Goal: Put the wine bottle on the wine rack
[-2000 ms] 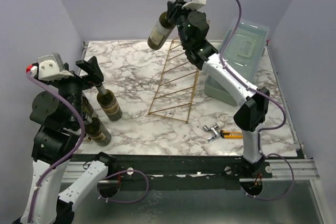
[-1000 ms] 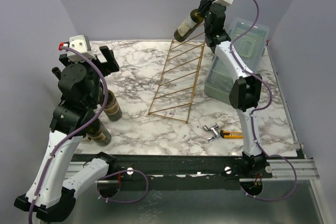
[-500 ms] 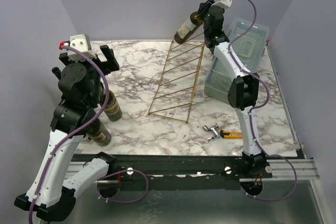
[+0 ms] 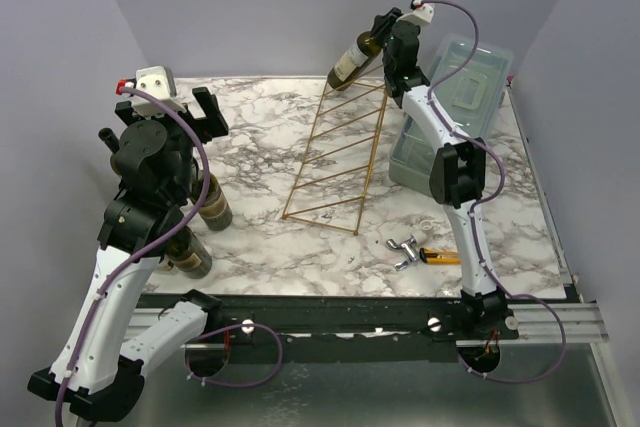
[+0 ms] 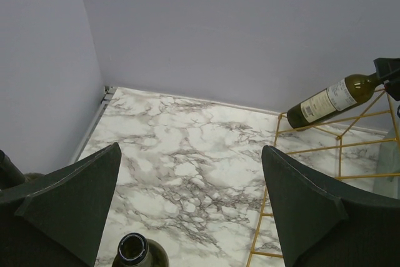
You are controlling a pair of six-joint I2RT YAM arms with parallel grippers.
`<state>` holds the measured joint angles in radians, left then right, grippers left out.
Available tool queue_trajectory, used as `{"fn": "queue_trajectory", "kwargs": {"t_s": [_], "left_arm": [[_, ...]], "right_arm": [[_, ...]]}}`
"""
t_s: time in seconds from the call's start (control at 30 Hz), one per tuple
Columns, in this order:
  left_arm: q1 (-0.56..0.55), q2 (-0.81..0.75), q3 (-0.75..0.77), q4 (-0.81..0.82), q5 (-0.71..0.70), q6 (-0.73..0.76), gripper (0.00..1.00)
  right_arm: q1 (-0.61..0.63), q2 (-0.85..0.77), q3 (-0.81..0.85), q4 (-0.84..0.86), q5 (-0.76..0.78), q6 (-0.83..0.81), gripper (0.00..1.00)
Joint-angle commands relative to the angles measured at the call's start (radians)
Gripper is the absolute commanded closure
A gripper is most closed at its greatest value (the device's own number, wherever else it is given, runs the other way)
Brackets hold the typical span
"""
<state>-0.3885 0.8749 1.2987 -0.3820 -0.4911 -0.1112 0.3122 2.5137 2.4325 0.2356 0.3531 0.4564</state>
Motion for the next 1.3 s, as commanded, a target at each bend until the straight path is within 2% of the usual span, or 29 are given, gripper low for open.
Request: {"fn": "queue_trajectory", "kwargs": {"t_s": [0.0, 0.3, 0.83, 0.97, 1.1, 1.27], "left_arm": [[-0.006, 0.003, -0.007, 0.023, -0.017, 0.005, 0.05], [-0.005, 0.004, -0.011, 0.022, -0.012, -0.003, 0.05], [-0.006, 0.0, -0.016, 0.023, -0.014, -0.002, 0.05], [-0.005, -0.004, -0.021, 0.023, -0.013, -0.003, 0.05], [-0.007, -0.012, -0.022, 0.021, -0.014, -0.003, 0.05], [-0.006, -0.014, -0.019, 0.021, -0.012, -0.001, 0.05]], "right_arm": [[0.001, 0.015, 0.035, 0.165, -0.038, 0.055, 0.99], [0.021, 0.054, 0.039, 0.209, -0.027, 0.034, 0.99], [0.029, 0.086, -0.001, 0.224, -0.025, 0.113, 0.98], [0.03, 0.08, -0.028, 0.225, -0.027, 0.132, 0.83], [0.031, 0.059, -0.067, 0.224, -0.024, 0.133, 0.63], [0.03, 0.027, -0.106, 0.23, -0.045, 0.097, 0.51]]}}
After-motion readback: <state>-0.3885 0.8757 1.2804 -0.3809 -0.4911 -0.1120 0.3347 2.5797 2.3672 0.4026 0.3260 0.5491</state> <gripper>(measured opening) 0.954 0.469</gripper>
